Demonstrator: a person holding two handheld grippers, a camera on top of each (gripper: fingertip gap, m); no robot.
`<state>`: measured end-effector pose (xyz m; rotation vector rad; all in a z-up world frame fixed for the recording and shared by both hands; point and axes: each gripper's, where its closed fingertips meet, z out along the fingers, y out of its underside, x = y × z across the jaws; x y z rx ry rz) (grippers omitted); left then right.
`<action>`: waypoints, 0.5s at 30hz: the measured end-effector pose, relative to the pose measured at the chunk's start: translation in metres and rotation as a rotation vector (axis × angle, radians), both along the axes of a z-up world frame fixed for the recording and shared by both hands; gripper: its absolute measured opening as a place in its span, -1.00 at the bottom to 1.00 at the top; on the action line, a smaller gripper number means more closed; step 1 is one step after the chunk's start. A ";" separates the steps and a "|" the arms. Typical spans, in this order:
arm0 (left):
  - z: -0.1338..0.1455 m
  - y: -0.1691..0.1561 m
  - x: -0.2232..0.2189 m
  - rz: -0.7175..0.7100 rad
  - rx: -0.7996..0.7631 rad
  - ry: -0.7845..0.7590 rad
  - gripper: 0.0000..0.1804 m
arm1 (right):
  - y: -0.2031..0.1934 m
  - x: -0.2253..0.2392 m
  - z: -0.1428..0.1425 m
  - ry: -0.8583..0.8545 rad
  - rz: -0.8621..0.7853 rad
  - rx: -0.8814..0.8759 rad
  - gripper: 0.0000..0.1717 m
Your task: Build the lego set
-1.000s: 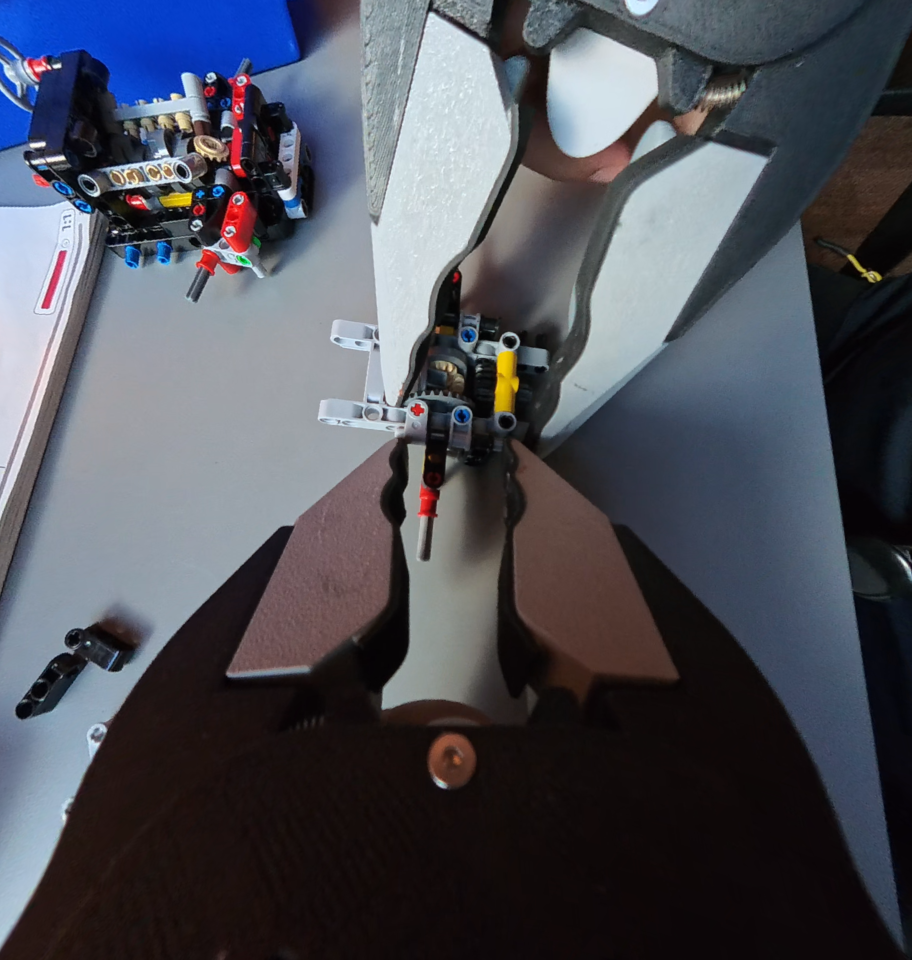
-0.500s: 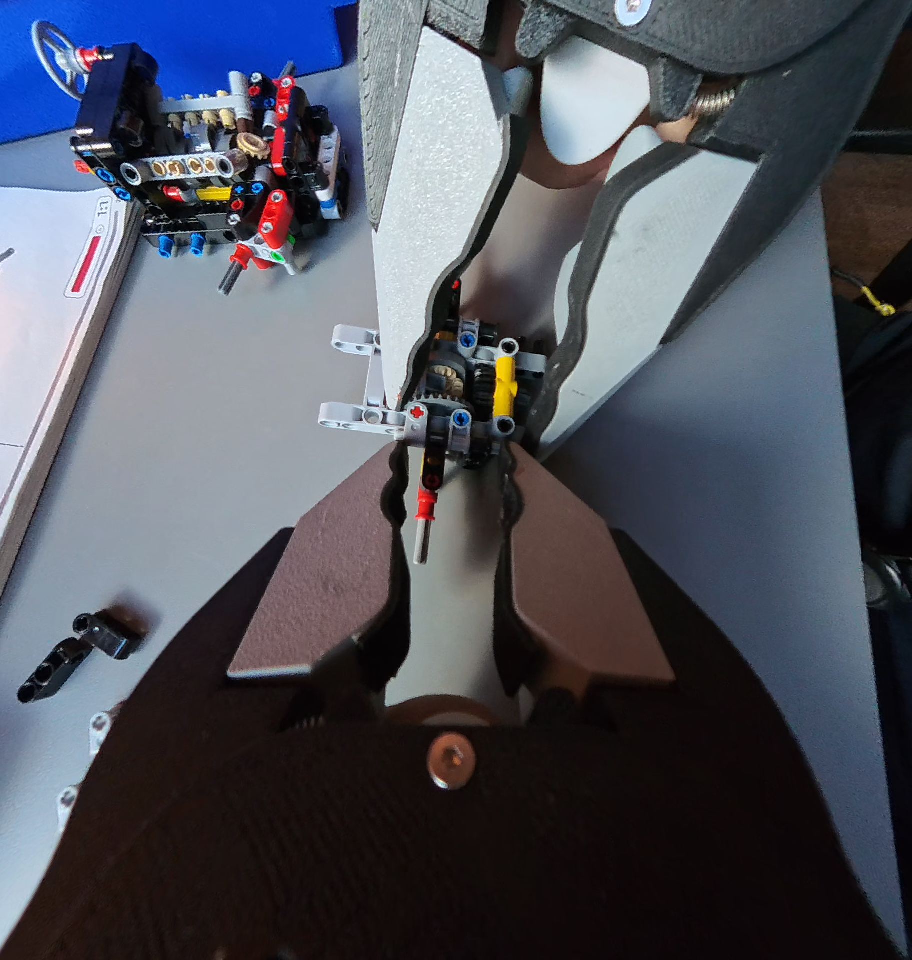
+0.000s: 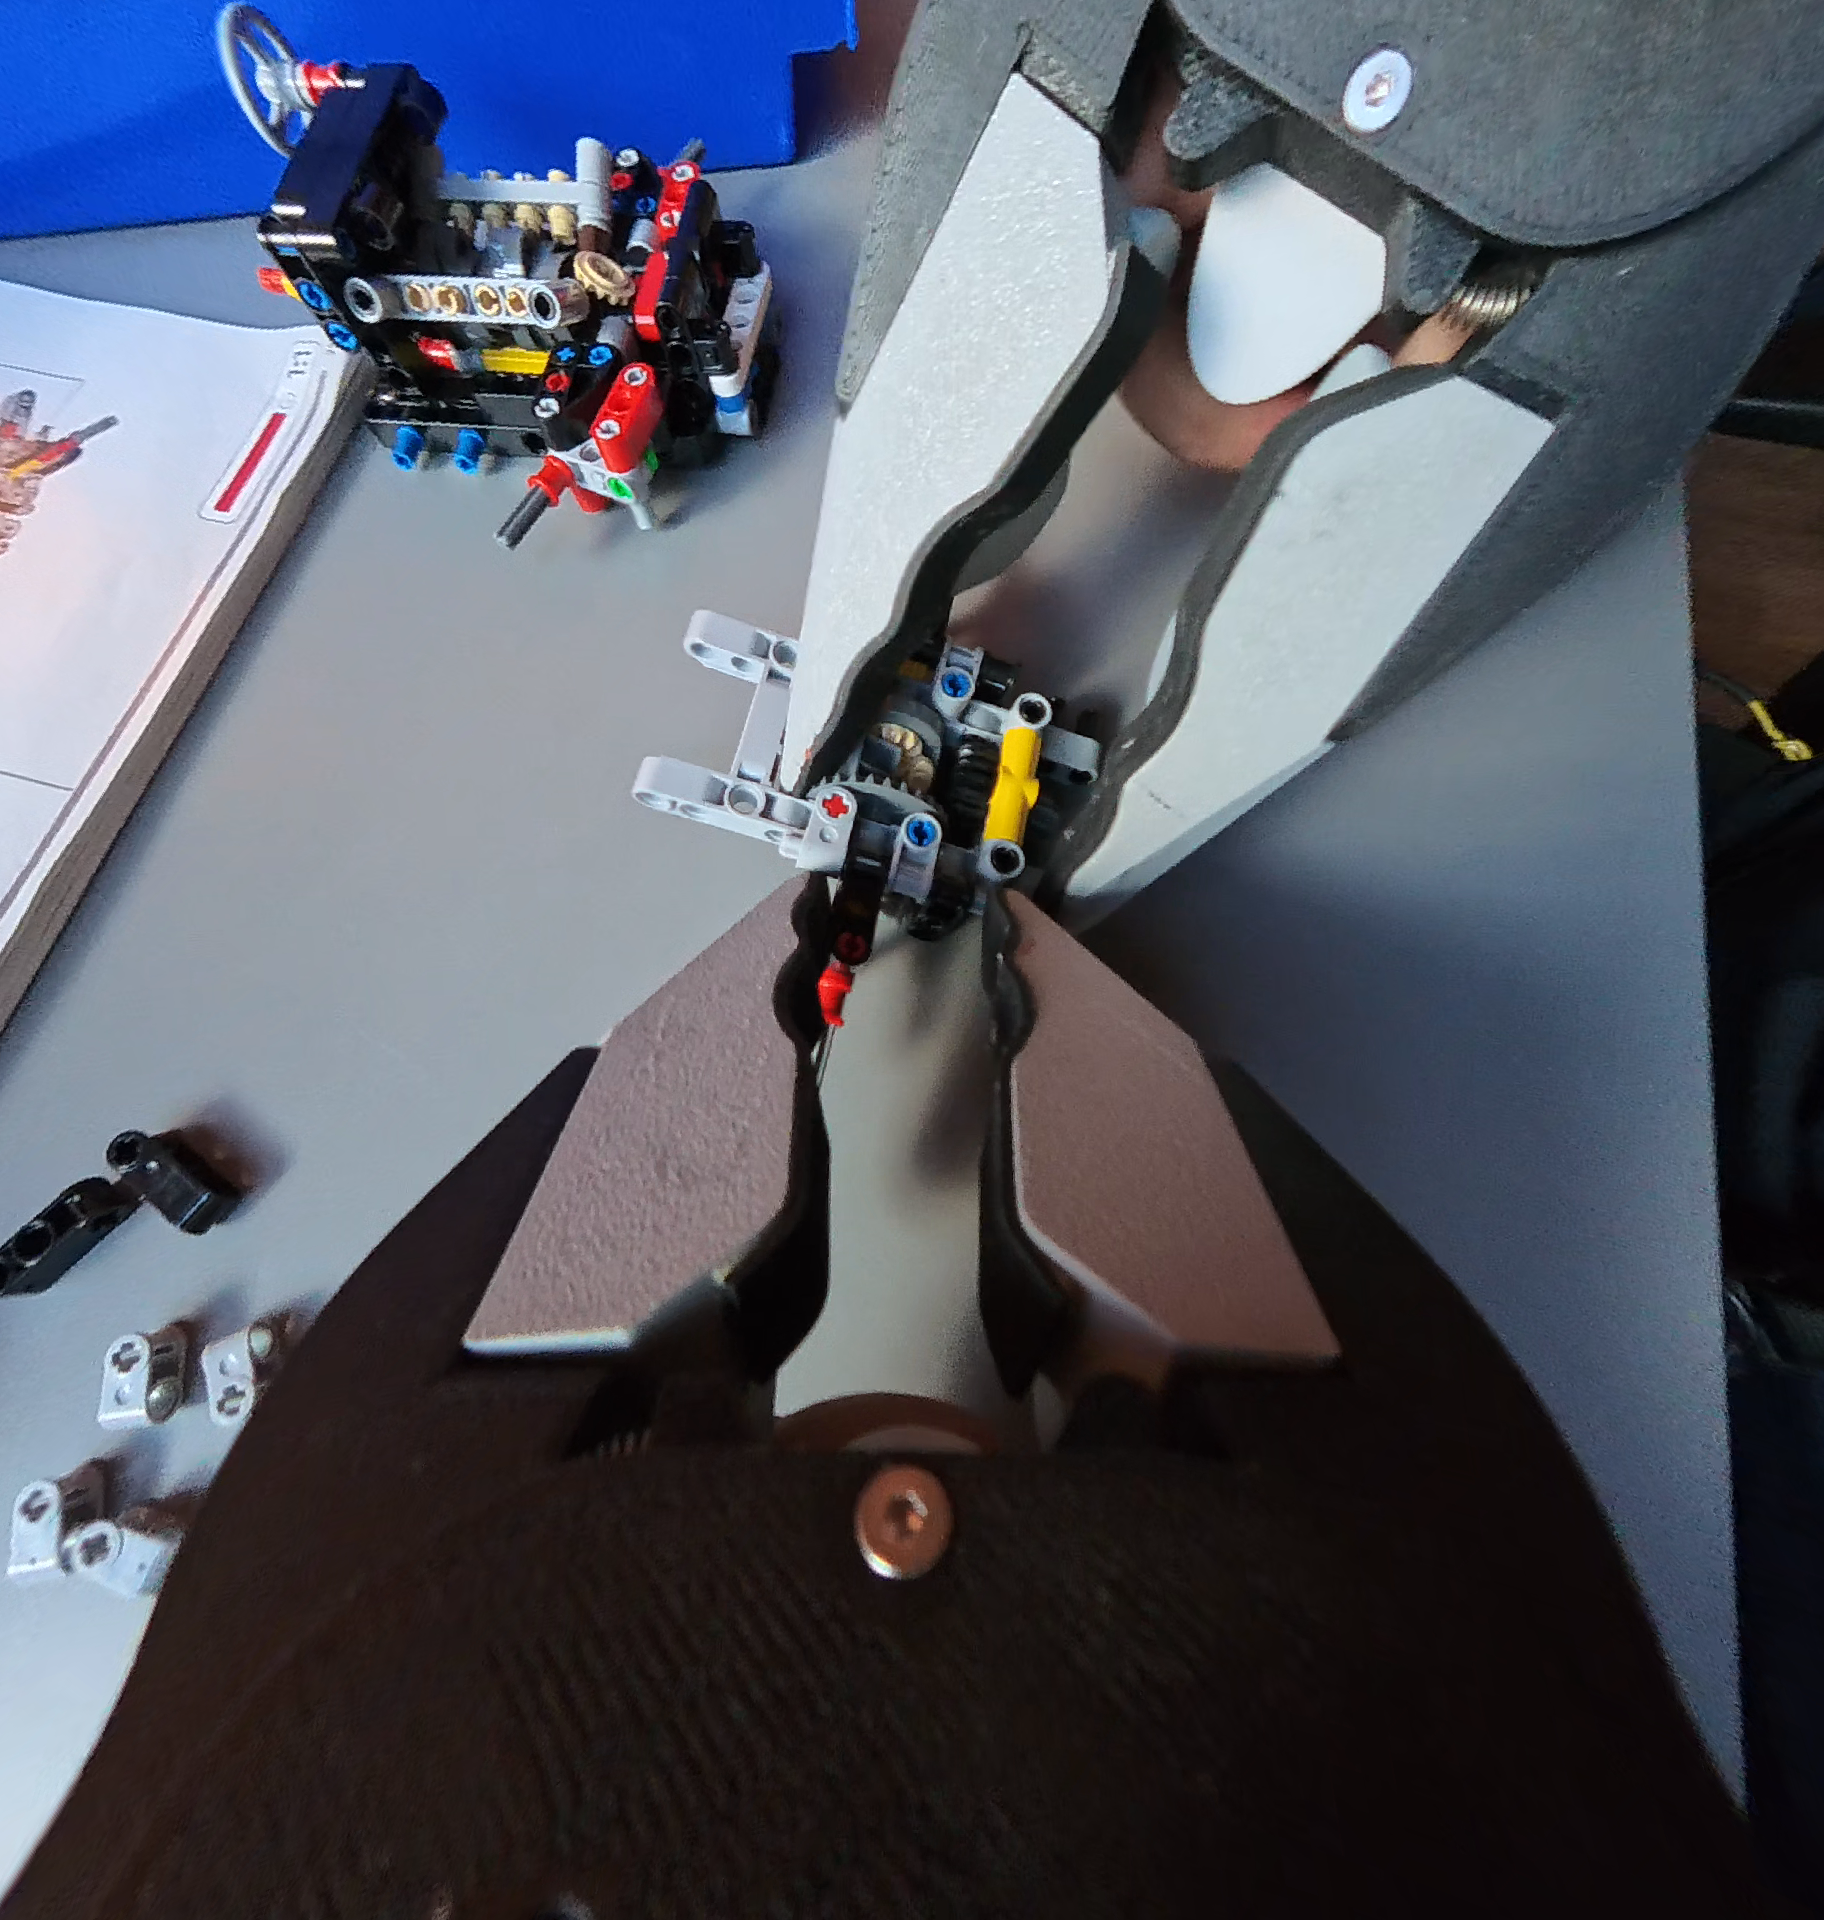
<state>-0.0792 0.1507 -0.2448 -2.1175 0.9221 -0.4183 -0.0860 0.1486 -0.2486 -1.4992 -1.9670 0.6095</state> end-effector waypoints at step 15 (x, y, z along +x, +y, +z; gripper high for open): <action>0.001 0.003 -0.004 0.111 -0.036 -0.038 -0.73 | 0.001 -0.004 0.000 0.014 0.039 -0.076 -0.47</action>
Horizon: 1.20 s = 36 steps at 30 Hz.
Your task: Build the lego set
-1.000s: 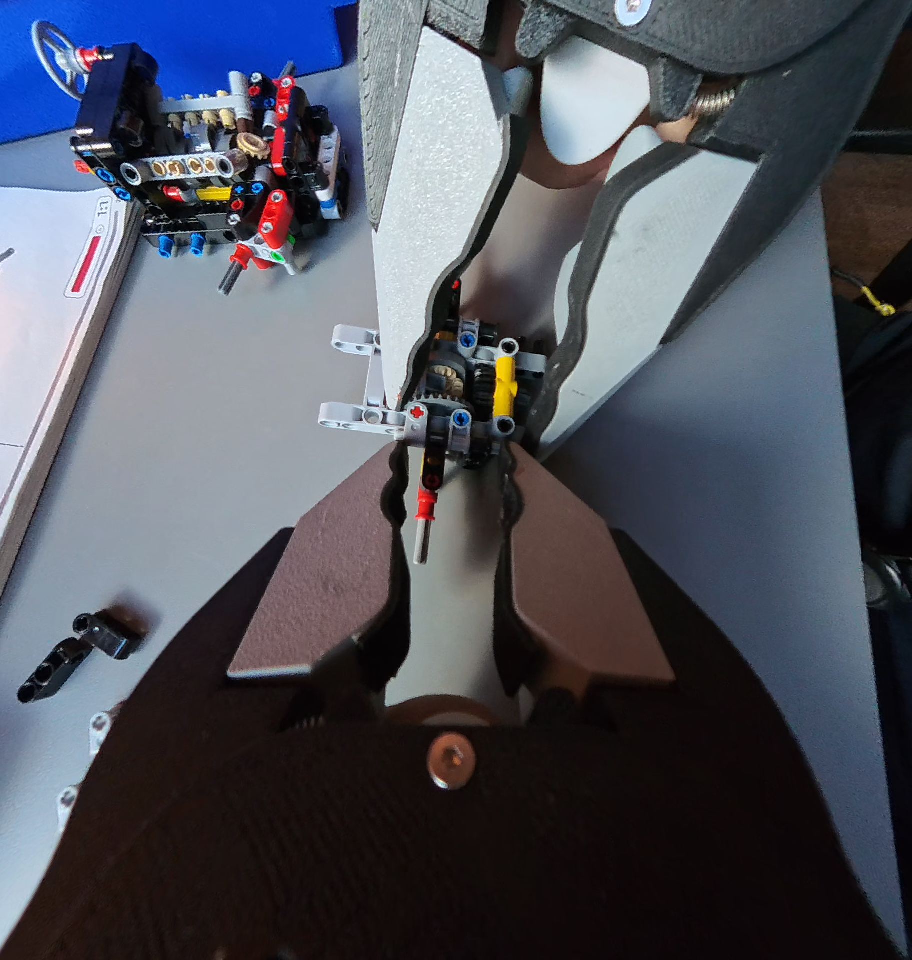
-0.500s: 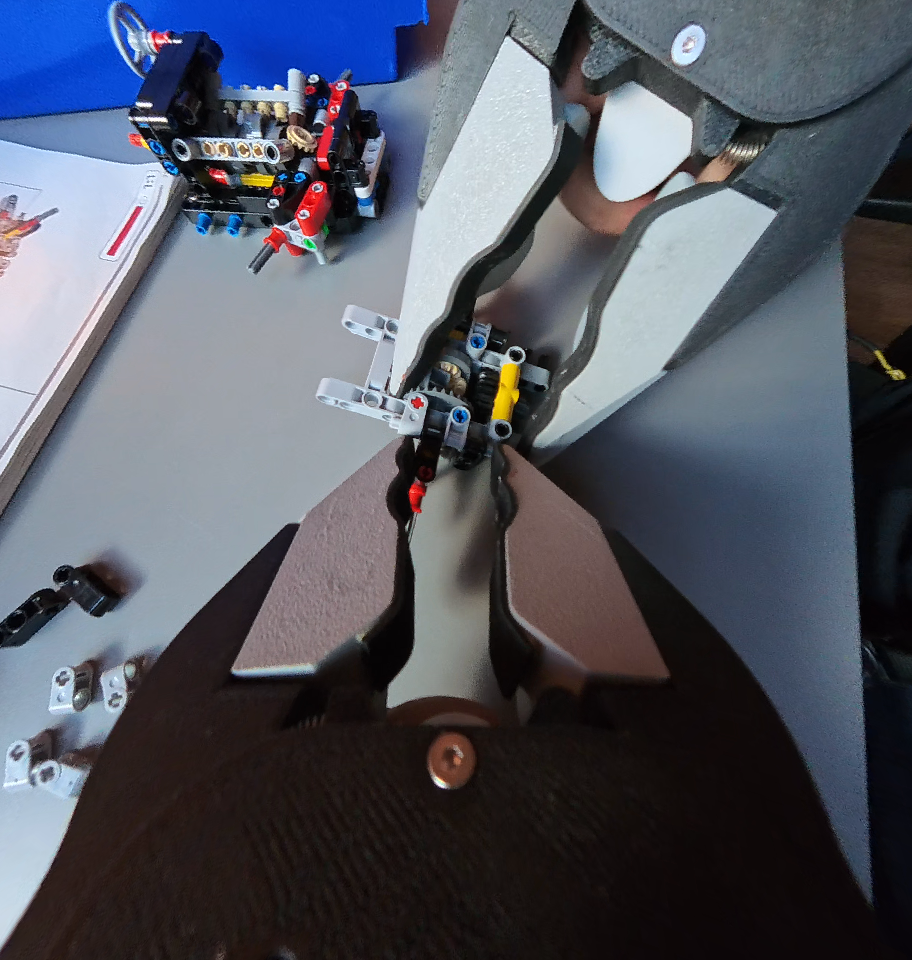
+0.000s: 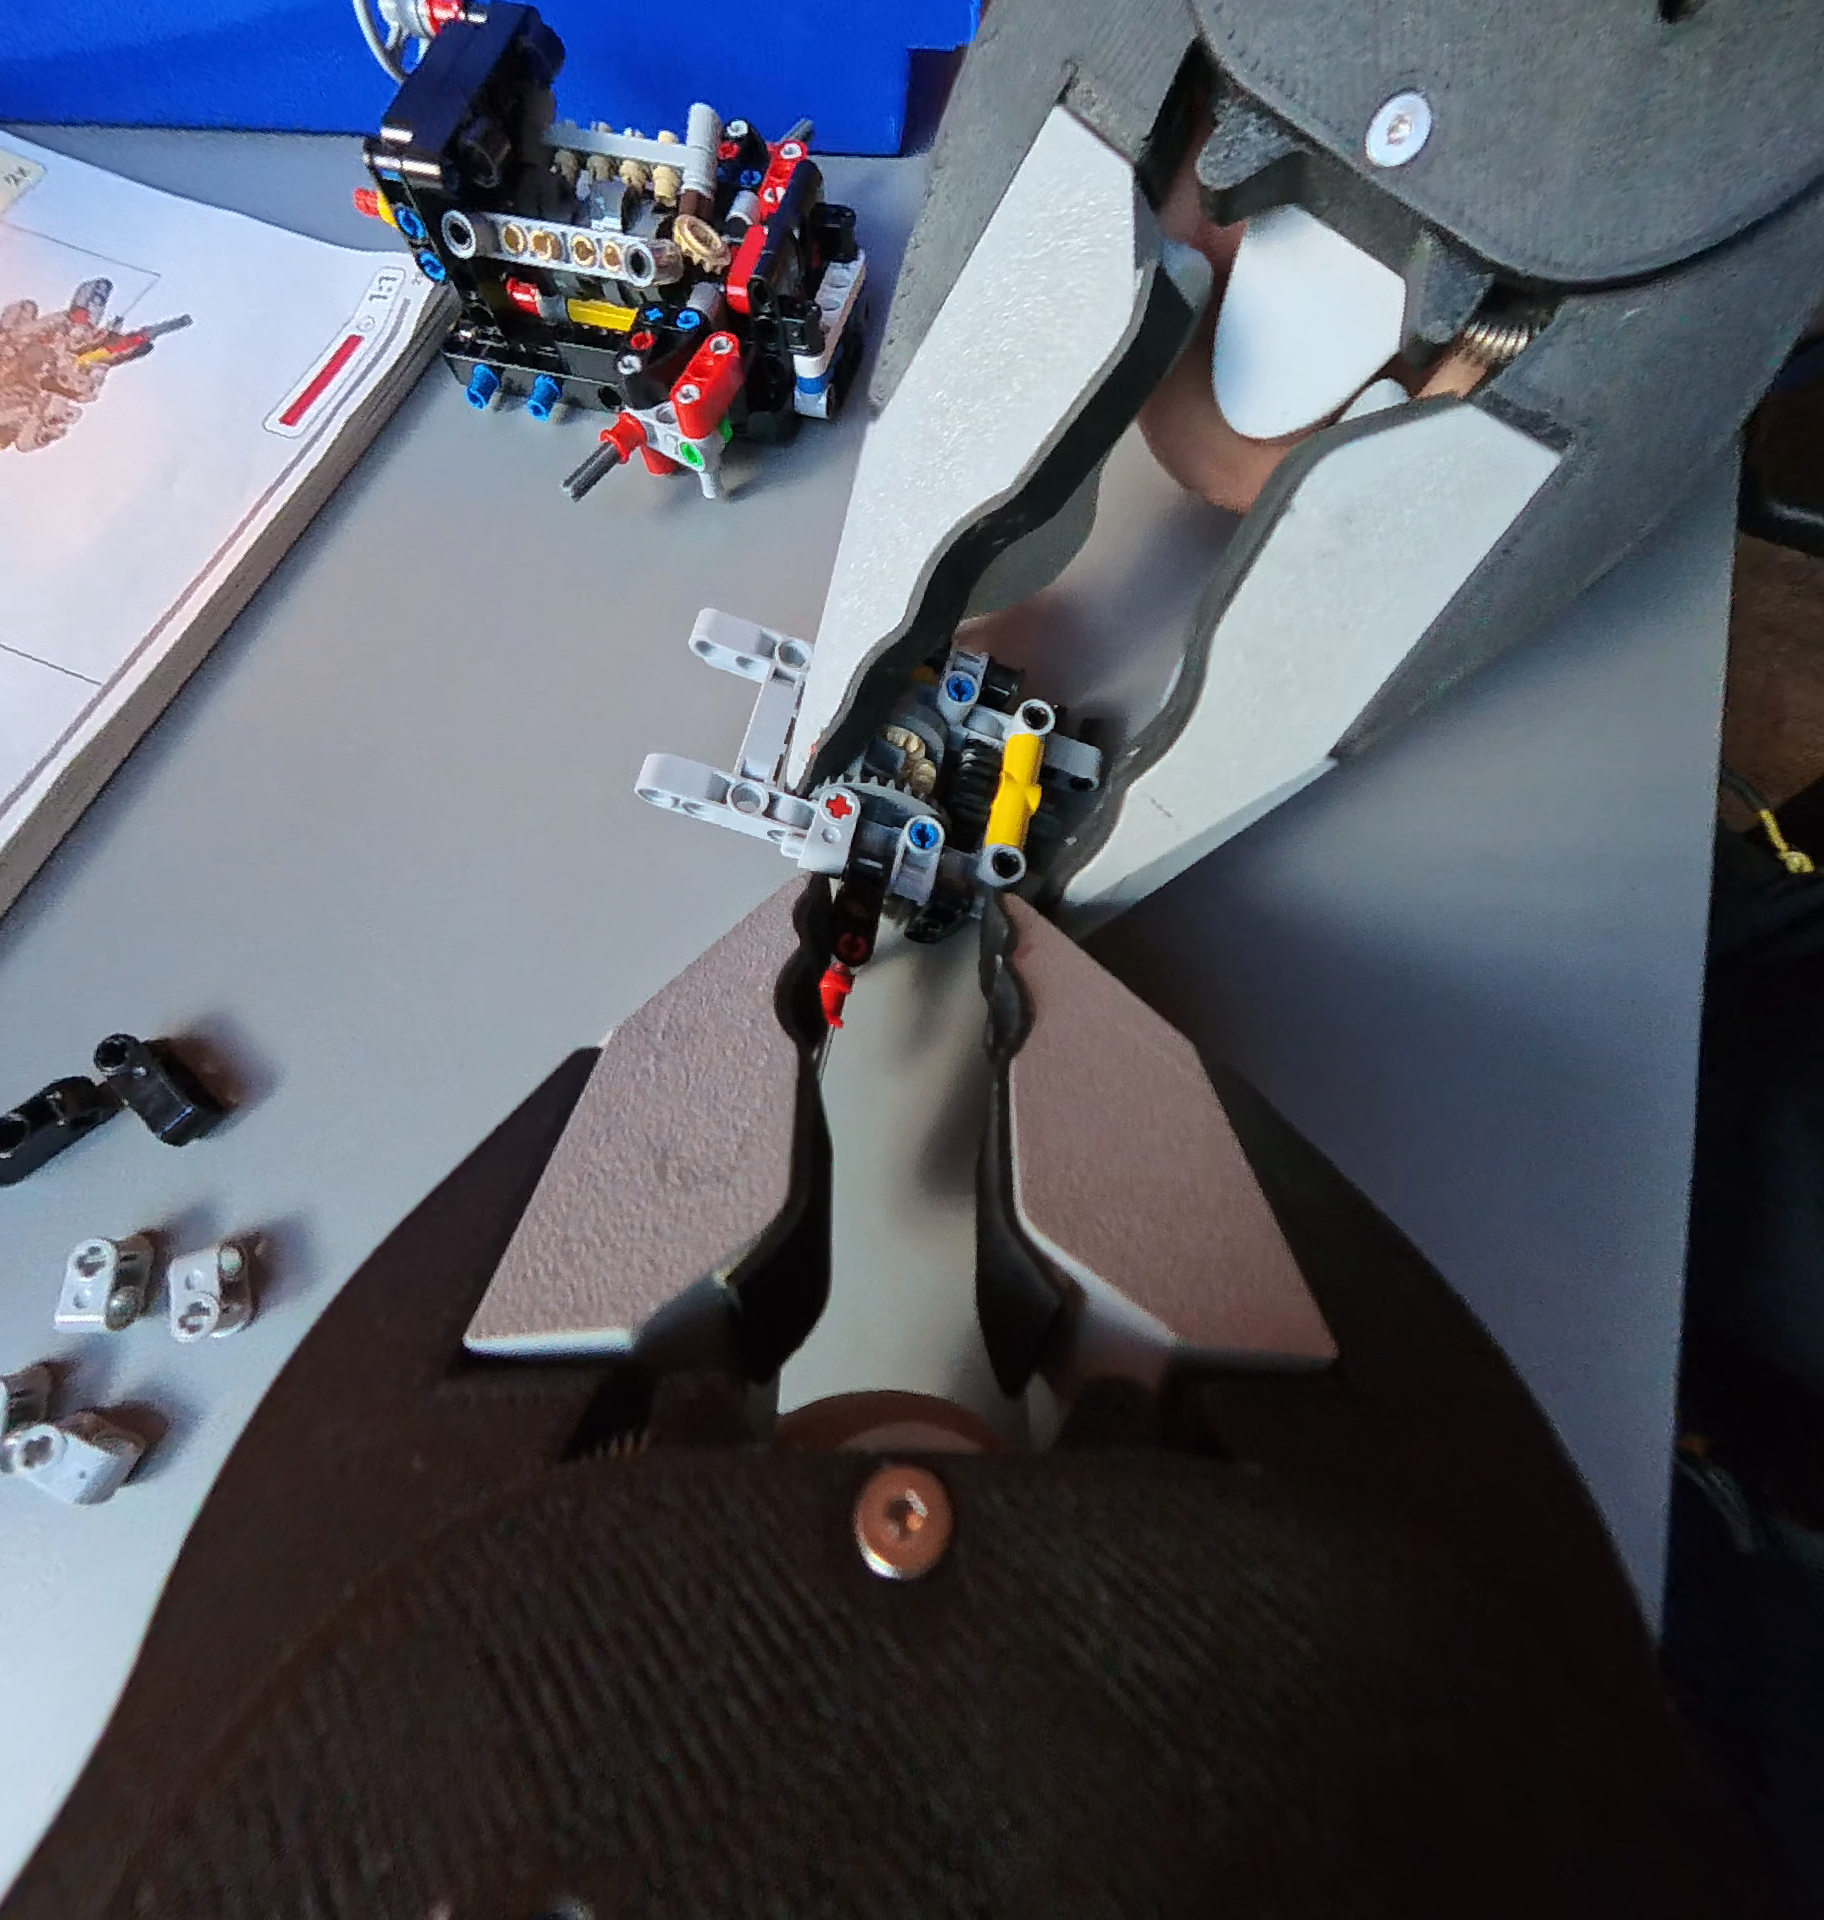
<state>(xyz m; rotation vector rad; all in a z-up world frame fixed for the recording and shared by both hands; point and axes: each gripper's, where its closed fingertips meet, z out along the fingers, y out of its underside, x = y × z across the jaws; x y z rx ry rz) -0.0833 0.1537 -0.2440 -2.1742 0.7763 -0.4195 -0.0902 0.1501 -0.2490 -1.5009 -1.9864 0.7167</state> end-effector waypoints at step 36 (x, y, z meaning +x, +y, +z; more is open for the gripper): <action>0.000 -0.011 -0.009 0.096 0.153 0.197 -0.74 | -0.013 -0.012 -0.001 0.117 0.087 0.113 -0.48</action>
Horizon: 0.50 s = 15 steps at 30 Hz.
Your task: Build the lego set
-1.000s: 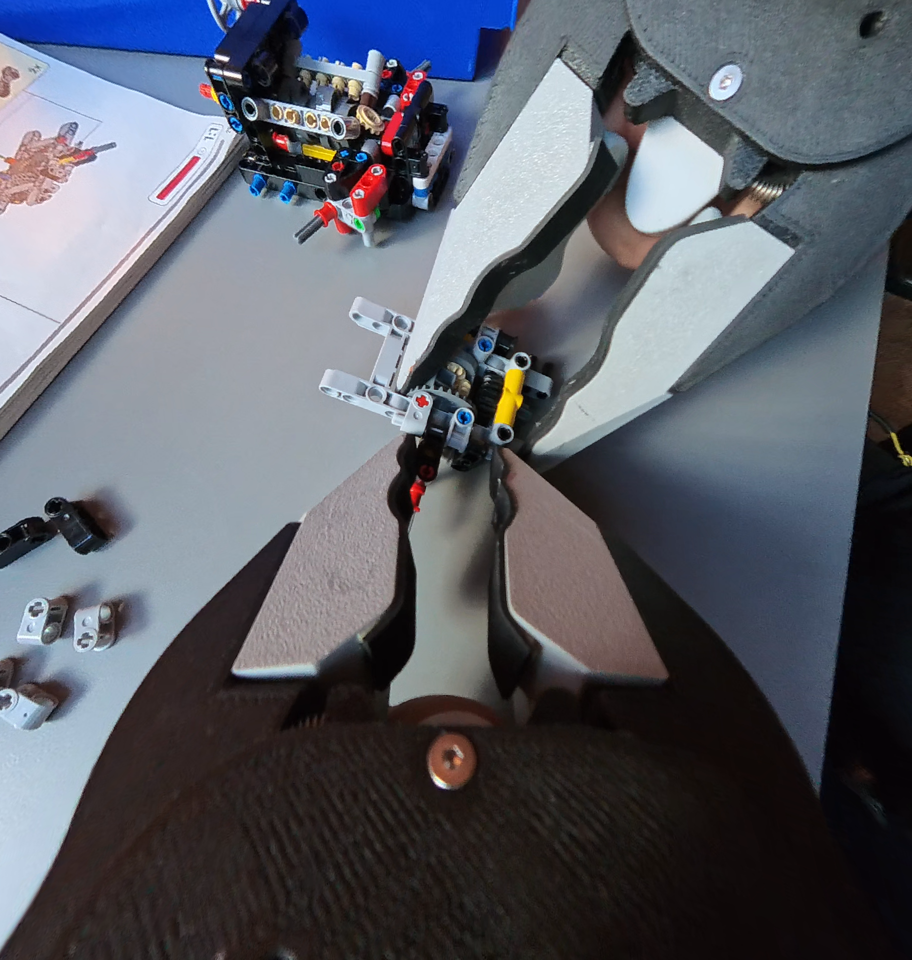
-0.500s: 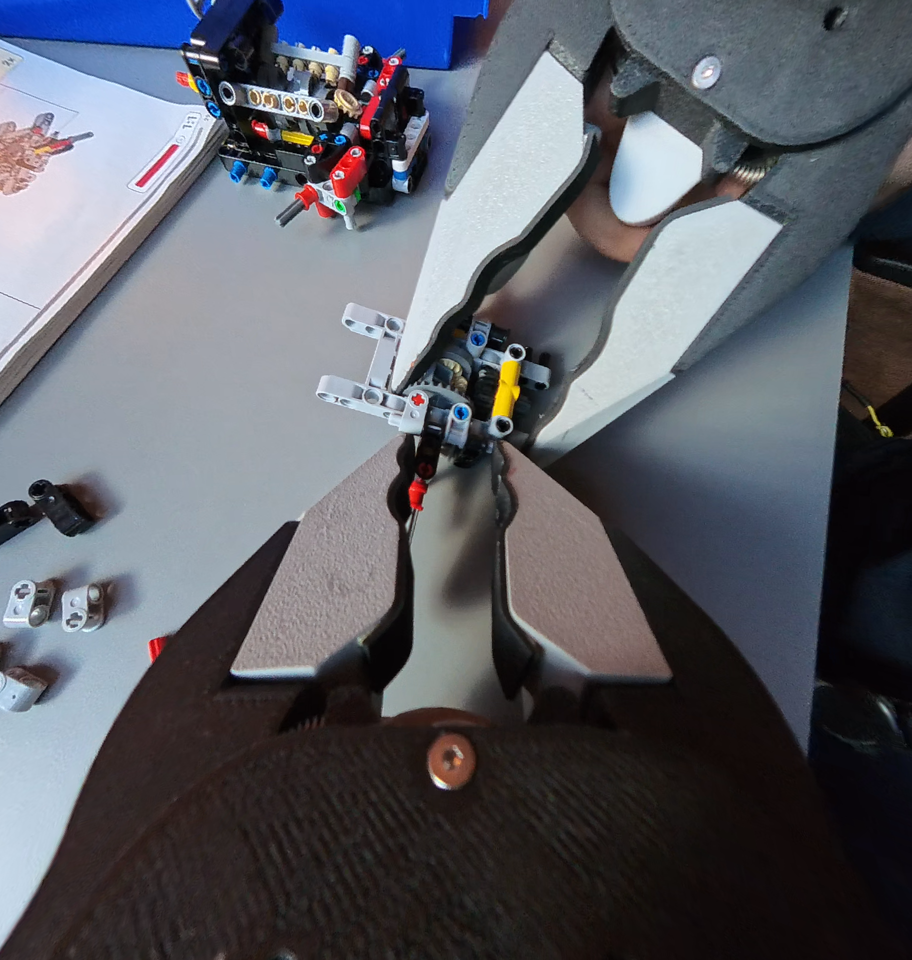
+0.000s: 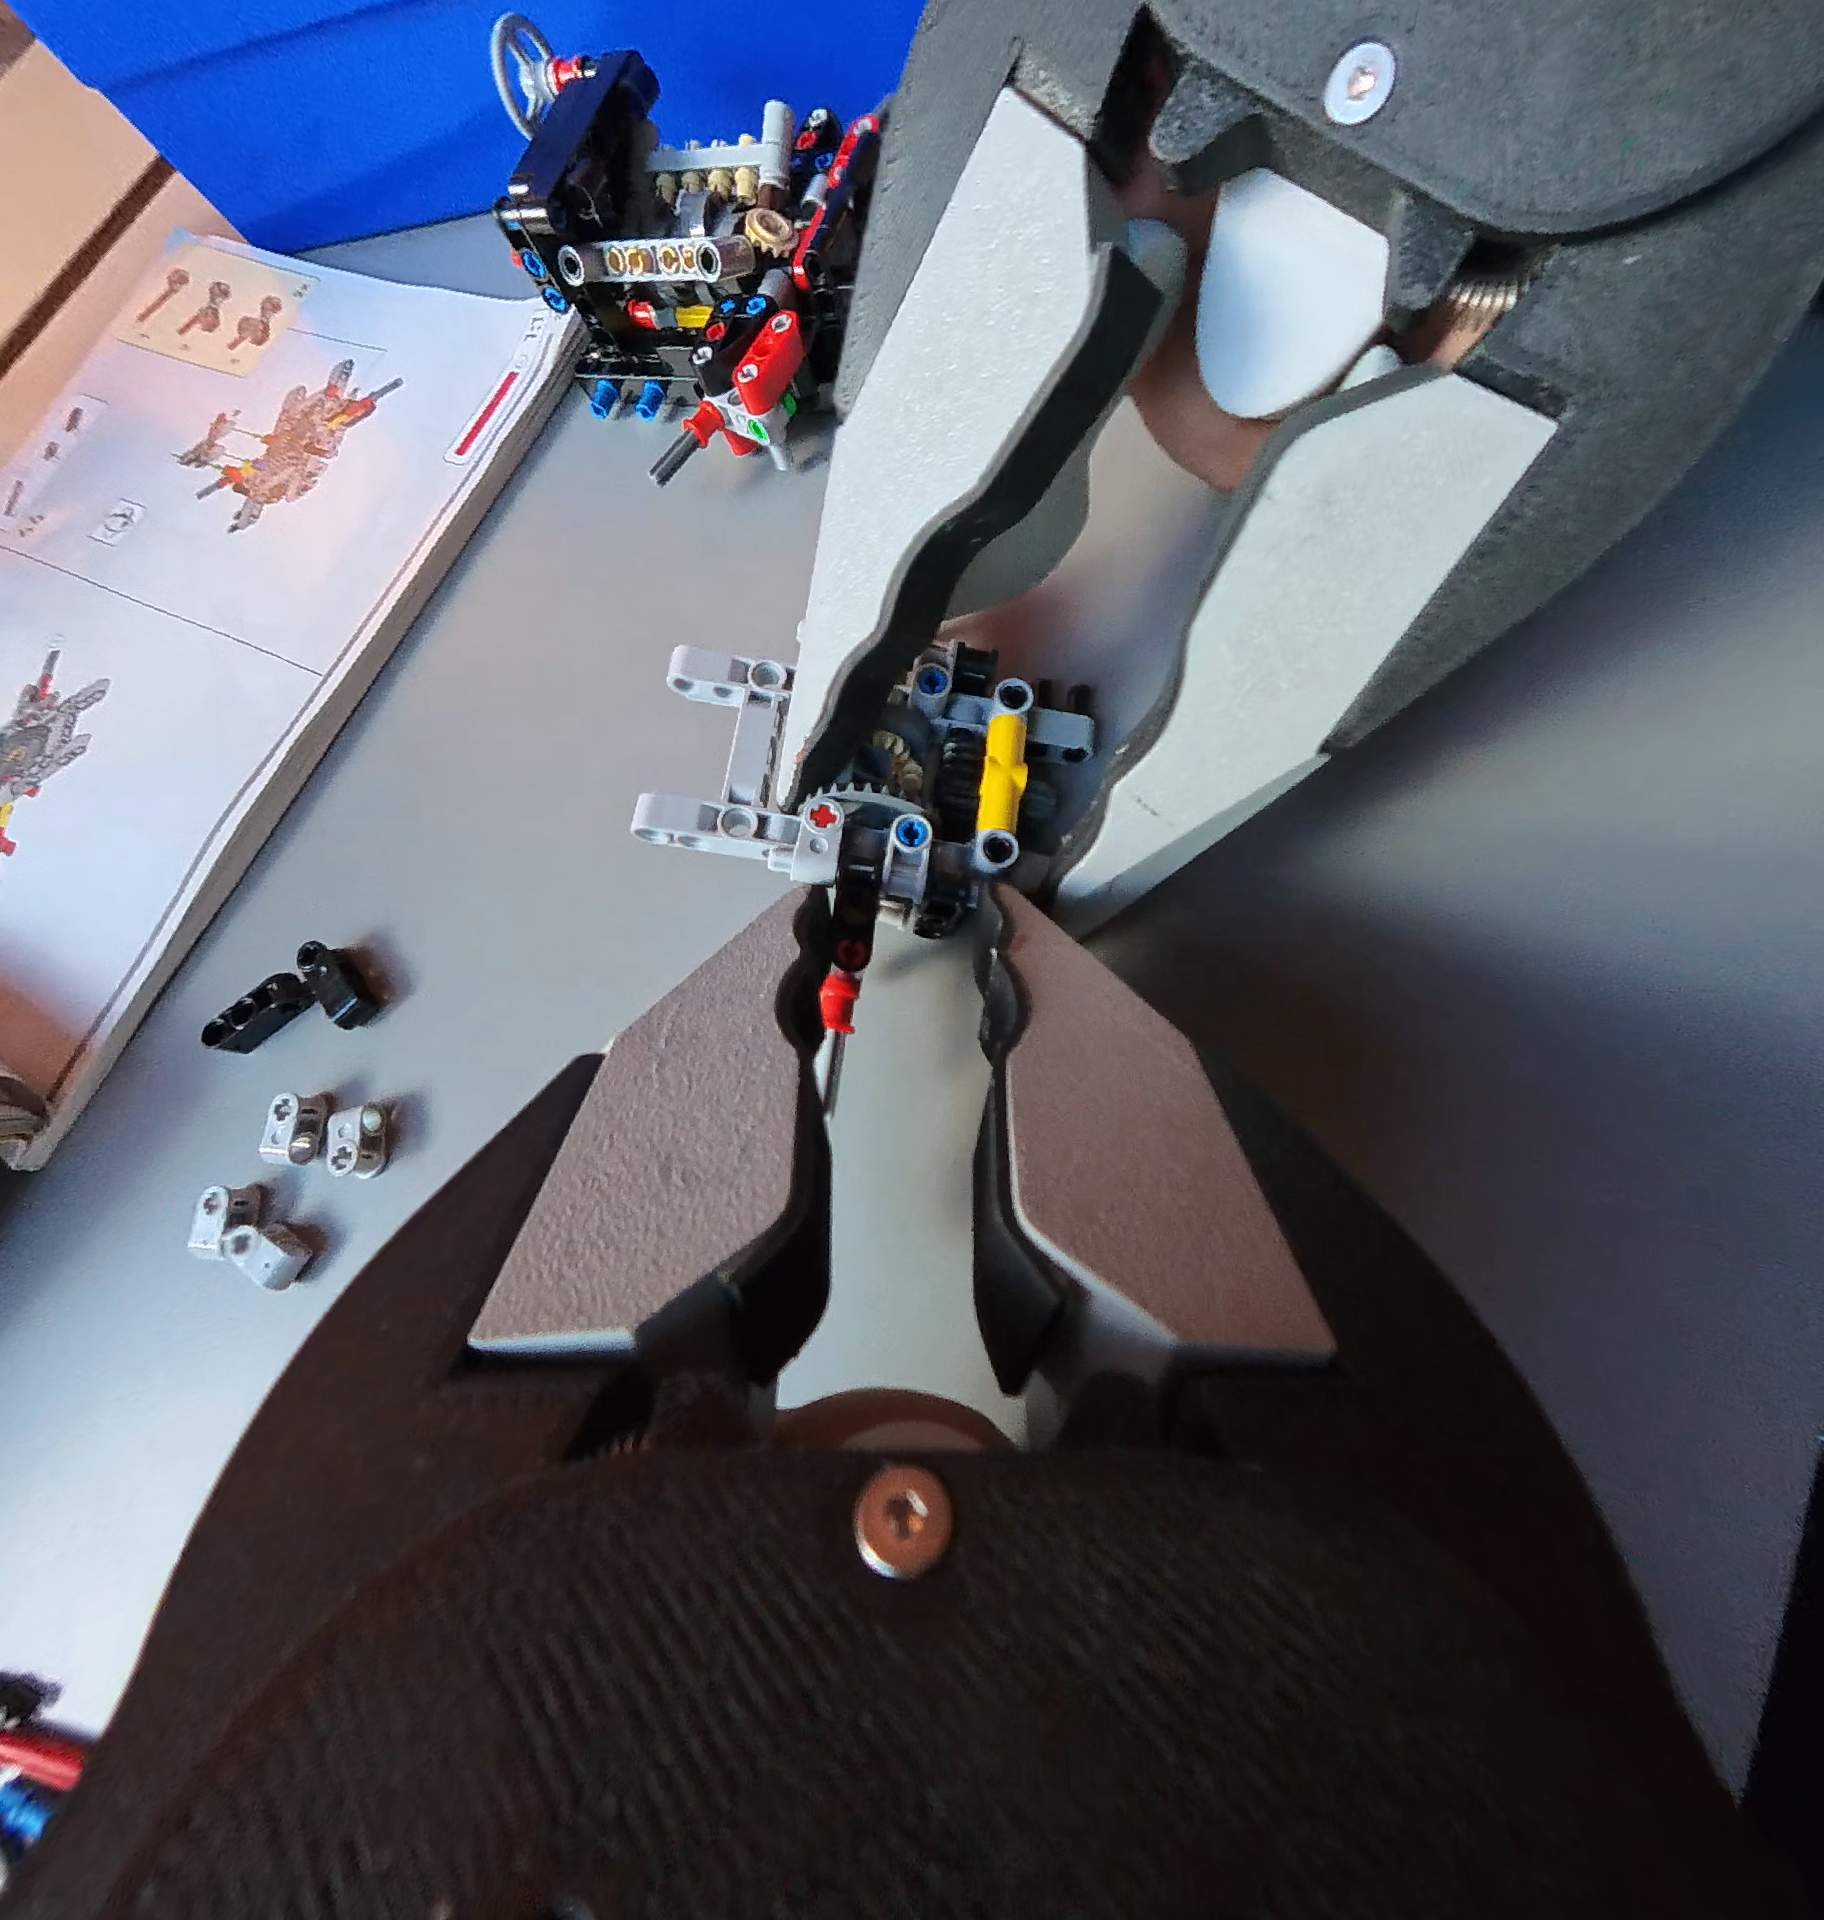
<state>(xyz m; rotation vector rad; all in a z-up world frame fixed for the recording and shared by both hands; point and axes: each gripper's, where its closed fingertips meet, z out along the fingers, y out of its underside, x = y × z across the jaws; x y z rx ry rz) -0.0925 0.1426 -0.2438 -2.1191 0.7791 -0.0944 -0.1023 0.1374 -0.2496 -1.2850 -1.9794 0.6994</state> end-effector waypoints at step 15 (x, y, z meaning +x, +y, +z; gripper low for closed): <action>0.002 0.005 -0.005 0.046 0.053 0.062 -0.76 | 0.003 -0.004 0.003 0.003 -0.015 -0.006 -0.50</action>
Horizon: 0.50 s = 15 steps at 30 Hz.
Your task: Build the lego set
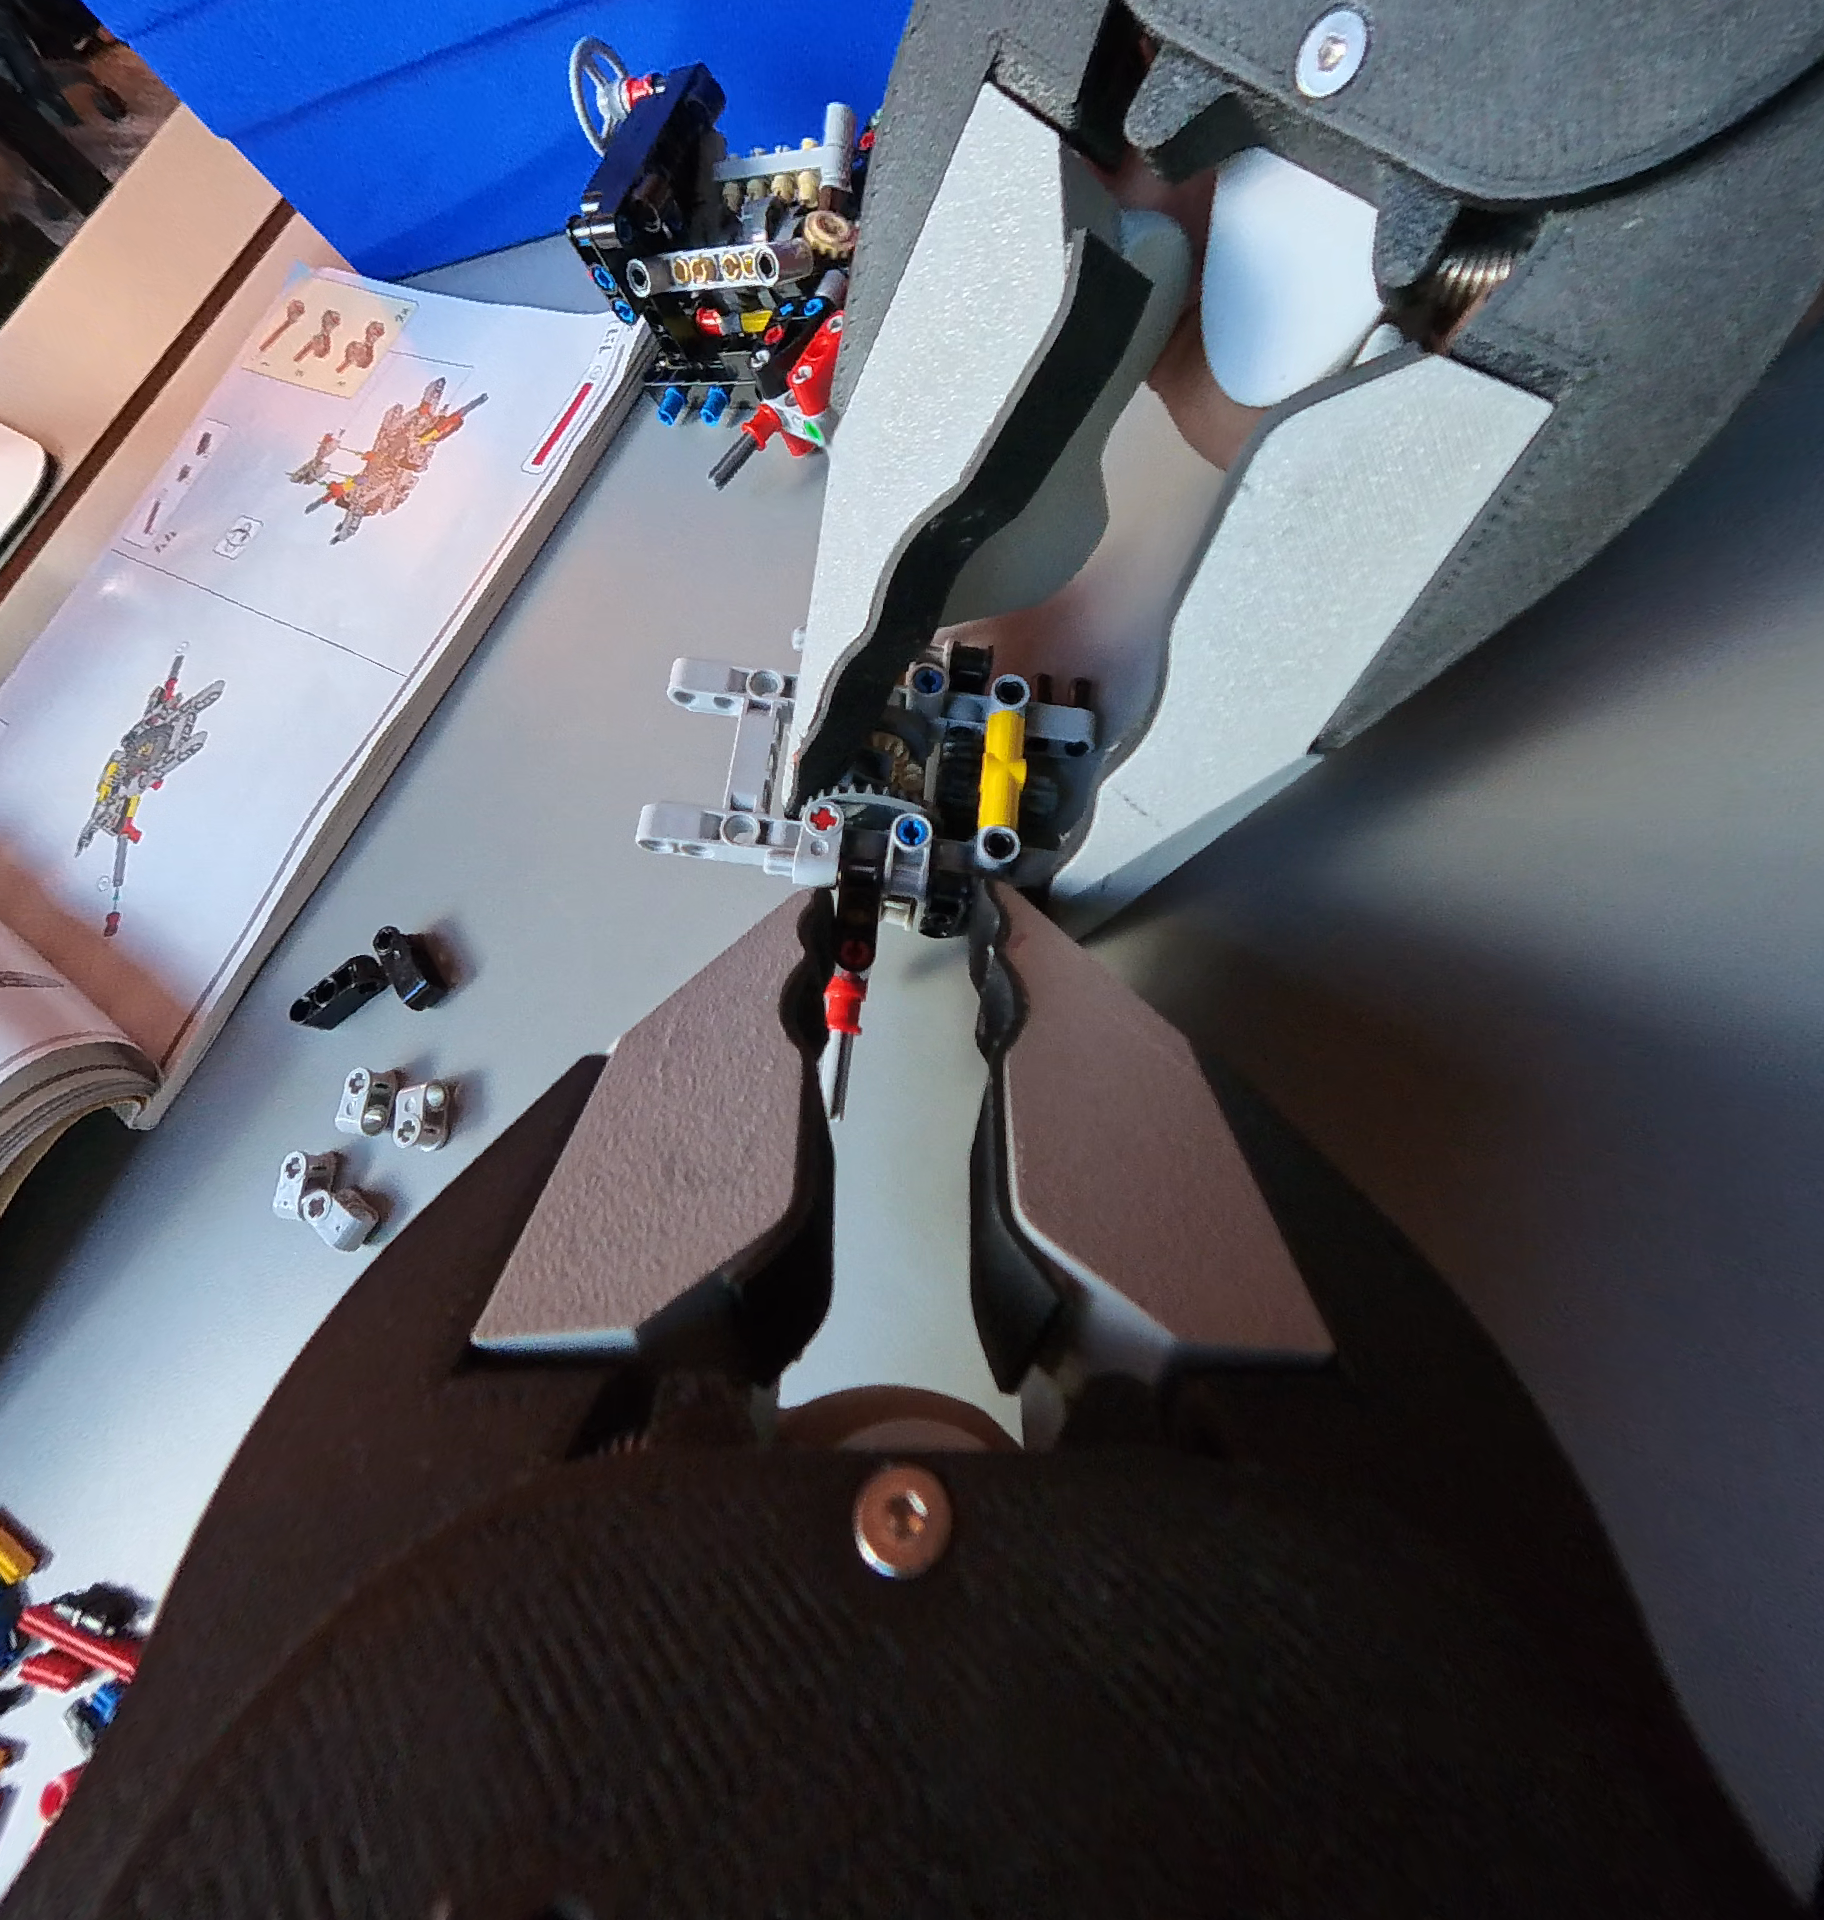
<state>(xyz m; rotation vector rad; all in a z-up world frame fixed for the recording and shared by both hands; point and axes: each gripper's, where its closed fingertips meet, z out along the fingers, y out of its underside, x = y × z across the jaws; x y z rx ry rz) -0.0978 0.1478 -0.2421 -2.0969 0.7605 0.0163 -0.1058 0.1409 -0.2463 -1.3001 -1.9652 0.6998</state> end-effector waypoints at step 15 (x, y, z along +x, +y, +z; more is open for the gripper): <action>0.009 0.014 0.003 0.008 0.059 -0.066 -0.95 | -0.049 0.004 0.010 0.028 0.191 -0.194 -1.00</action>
